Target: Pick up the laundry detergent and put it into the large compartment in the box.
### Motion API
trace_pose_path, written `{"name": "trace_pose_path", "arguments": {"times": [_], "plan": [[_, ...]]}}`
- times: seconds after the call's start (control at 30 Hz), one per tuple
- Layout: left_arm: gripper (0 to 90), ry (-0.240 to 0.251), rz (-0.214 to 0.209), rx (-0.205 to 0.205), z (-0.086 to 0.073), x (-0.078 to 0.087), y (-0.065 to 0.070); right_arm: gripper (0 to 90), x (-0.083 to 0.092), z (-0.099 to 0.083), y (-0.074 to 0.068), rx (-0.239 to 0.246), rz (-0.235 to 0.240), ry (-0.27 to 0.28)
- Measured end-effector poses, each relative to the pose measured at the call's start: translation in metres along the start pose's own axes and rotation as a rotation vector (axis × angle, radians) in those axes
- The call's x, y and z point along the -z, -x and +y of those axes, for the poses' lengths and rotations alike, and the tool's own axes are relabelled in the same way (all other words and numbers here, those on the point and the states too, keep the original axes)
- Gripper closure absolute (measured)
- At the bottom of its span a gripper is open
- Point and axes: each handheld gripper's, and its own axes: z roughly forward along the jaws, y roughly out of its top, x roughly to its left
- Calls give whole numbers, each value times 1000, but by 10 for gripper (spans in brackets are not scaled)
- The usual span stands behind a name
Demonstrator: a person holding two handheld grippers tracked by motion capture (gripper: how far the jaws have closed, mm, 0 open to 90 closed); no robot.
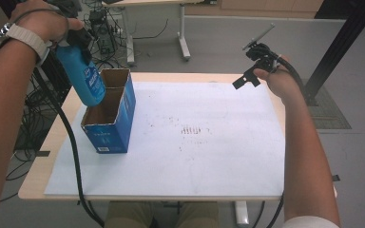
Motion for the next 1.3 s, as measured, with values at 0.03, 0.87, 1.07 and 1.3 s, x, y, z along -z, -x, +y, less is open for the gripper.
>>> {"name": "trace_pose_path", "arguments": {"times": [0.03,0.87,1.07,1.3], "plan": [[382,3,0,3,0,-1,0,77,0,0,0,0,0,0],[381,-6,-4,-6,4,-34,2,76,-3,2,-1,6,6,-3],[381,-2,-7,-10,4,-41,3,77,-4,2,0,7,7,-3],[381,-1,-7,-9,5,-47,4,76,-4,2,0,3,7,-4]]}}
